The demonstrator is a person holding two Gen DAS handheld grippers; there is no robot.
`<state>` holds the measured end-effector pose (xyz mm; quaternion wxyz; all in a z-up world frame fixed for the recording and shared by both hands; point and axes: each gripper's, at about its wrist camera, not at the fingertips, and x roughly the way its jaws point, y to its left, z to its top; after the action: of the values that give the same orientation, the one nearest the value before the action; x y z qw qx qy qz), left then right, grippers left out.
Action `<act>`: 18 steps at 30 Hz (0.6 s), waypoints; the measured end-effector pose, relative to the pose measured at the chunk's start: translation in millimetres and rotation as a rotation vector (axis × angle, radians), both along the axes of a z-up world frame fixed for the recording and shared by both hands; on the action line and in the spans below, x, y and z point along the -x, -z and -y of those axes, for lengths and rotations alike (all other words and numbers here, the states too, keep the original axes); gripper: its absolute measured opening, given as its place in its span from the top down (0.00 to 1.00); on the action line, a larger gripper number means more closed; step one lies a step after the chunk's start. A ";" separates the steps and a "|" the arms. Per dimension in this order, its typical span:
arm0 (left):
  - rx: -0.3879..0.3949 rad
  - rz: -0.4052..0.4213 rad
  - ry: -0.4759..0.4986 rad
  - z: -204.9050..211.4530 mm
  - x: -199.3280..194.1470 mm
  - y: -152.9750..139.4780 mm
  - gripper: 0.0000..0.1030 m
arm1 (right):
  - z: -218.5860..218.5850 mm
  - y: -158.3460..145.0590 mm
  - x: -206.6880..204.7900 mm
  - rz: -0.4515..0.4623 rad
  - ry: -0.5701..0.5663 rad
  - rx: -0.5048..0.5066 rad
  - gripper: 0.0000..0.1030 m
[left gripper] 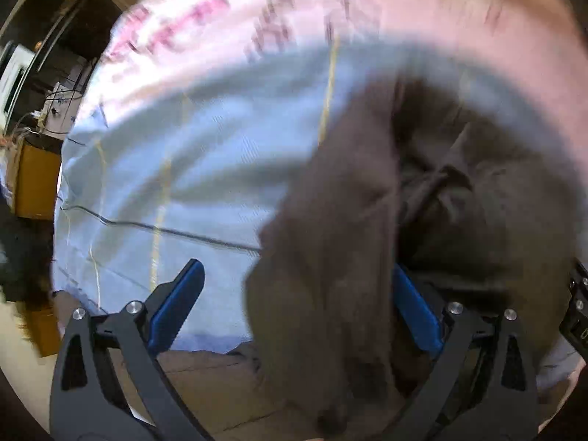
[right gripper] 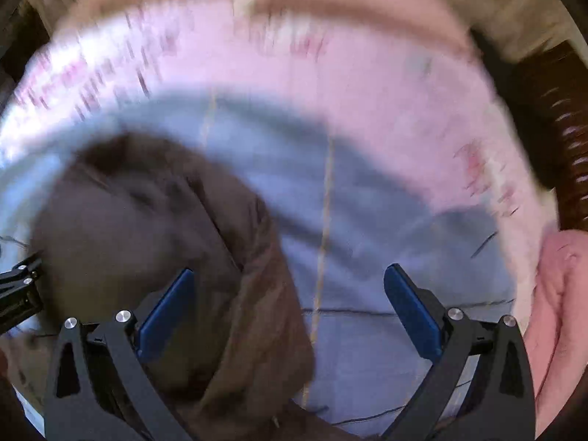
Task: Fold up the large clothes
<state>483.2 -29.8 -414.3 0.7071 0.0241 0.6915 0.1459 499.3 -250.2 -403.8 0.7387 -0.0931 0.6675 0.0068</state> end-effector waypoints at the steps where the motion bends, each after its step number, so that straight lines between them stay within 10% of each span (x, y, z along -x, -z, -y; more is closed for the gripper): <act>1: -0.012 -0.033 0.008 2.6 -0.3 14.5 0.21 | -2.5 14.3 0.5 -0.040 -0.010 -0.005 0.27; 2: 0.002 -0.055 0.021 5.9 -0.5 29.3 0.44 | -6.8 30.4 2.5 -0.095 -0.035 -0.014 0.38; 7: -0.024 -0.004 0.050 12.6 4.1 26.6 0.81 | -21.9 15.5 7.1 -0.043 -0.097 0.011 0.83; 18: 0.055 0.267 0.124 1.4 84.3 -76.6 0.85 | -4.2 -97.5 58.2 0.132 -0.008 -0.047 0.86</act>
<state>398.9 -31.2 -337.7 0.8009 0.0278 0.5921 0.0849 441.1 -246.0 -306.2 0.7831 -0.0788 0.6166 0.0191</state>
